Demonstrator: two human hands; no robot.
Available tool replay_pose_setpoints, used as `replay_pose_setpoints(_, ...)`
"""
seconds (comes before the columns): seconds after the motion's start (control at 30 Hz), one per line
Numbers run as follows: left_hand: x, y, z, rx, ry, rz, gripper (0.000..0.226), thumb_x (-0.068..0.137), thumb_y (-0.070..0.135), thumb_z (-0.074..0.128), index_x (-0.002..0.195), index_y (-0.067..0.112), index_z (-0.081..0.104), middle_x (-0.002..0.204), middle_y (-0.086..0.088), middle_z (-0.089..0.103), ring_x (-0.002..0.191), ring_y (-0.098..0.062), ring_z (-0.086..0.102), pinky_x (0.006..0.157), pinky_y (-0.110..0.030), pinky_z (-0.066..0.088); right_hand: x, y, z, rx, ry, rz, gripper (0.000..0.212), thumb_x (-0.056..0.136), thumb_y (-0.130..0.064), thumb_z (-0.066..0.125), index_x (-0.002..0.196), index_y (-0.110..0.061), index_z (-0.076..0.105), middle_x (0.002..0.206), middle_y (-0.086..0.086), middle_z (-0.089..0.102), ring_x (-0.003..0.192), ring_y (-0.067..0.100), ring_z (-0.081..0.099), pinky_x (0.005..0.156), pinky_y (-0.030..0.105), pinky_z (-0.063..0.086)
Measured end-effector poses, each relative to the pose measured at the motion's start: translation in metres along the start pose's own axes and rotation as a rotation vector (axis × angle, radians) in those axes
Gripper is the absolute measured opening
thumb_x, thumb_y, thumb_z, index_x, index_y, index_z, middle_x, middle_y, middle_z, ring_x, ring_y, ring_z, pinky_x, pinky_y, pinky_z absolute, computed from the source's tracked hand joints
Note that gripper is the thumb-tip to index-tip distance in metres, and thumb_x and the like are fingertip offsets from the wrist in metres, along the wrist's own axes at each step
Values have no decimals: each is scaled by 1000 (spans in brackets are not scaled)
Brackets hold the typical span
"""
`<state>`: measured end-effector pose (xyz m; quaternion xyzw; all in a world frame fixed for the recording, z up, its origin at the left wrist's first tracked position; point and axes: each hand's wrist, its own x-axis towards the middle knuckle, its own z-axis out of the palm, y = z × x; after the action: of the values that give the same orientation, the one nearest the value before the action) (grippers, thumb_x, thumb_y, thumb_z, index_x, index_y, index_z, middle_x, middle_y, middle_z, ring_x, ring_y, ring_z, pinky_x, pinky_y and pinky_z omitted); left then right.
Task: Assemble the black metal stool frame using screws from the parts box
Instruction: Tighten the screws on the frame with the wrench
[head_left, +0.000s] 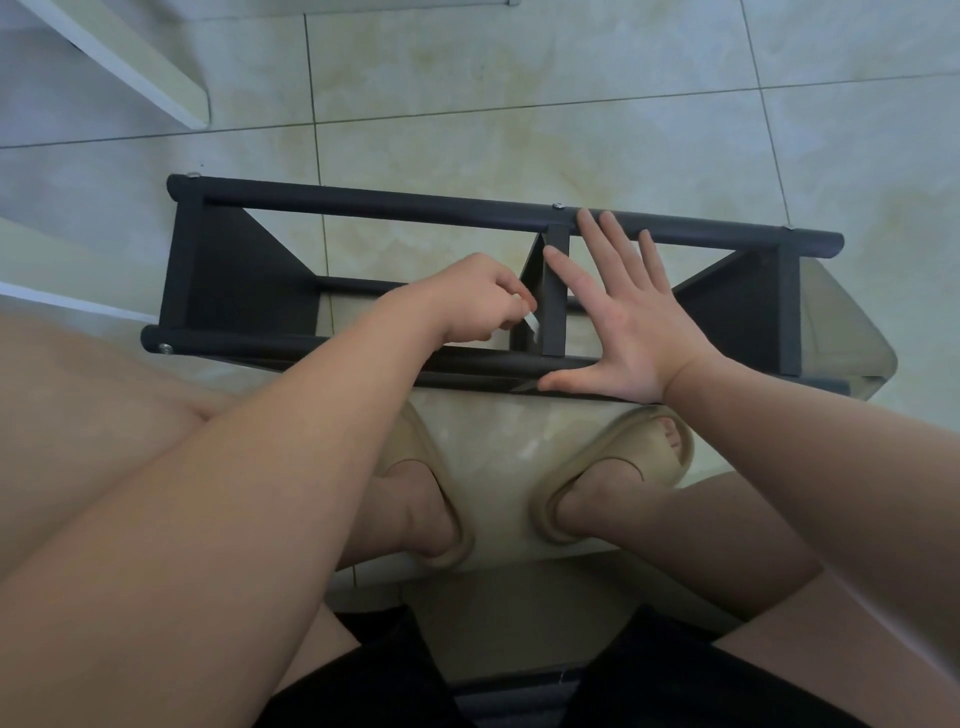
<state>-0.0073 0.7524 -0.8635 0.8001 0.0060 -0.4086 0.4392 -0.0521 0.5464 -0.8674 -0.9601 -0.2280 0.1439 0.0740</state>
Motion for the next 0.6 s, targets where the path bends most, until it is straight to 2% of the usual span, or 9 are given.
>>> replay_pose_setpoints(0.13,1,1,12,-197,79,-82,11,100,25,58,100,18,66,102,-4,70,95,-14,67,87,-35,53,0,-1,0,-4,-3,0,121,70,-93,38,163,-22,9,168,17,-10,155,36,-12,124,58,-5)
replay_pose_setpoints(0.23,2,1,13,-270,113,-84,16,98,23,62,109,13,69,89,1,71,83,-9,67,85,-33,53,0,-1,-1,6,-1,0,121,70,-93,40,163,-21,10,168,17,-10,155,36,-12,124,58,-5)
replay_pose_setpoints(0.43,3,0,13,-346,223,-87,9,89,20,74,89,17,66,79,0,74,74,-11,69,88,-34,59,0,0,1,0,8,-1,121,70,-94,40,163,-22,10,168,17,-10,155,35,-12,124,58,-5)
replay_pose_setpoints(0.6,3,-1,14,-365,223,-83,8,90,22,73,92,18,67,82,1,75,76,-10,70,86,-33,56,0,0,2,11,21,-7,121,70,-93,41,163,-22,11,168,17,-8,155,36,-10,124,58,-4)
